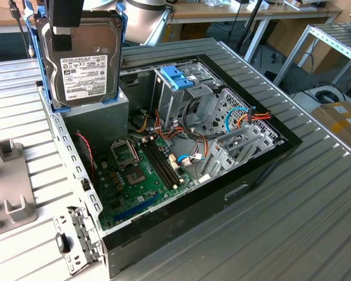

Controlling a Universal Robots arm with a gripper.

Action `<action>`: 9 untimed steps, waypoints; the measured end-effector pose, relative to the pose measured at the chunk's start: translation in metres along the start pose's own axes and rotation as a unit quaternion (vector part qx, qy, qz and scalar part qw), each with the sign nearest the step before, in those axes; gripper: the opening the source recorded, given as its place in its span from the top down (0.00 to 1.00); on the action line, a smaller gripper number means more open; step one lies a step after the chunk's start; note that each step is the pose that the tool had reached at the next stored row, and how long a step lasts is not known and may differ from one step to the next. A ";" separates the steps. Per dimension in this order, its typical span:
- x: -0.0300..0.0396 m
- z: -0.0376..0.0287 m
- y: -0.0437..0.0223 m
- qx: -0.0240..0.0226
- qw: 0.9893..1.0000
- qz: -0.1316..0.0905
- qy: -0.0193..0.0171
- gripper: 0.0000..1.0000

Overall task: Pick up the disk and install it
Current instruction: 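Pick up the disk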

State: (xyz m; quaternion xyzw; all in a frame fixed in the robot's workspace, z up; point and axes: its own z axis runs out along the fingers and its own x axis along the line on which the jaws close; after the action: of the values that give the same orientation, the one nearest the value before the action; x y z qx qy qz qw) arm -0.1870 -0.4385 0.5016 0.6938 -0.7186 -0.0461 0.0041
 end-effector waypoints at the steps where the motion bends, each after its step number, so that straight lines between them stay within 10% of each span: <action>1: 0.0000 0.0000 -0.0002 0.000 1.000 0.000 0.000 0.63; 9: 0.0002 -0.0002 -0.0021 0.000 1.000 0.000 0.000 0.63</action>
State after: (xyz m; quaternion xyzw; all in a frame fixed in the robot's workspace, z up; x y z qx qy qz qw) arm -0.1849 -0.4387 0.5016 0.6938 -0.7186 -0.0461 0.0041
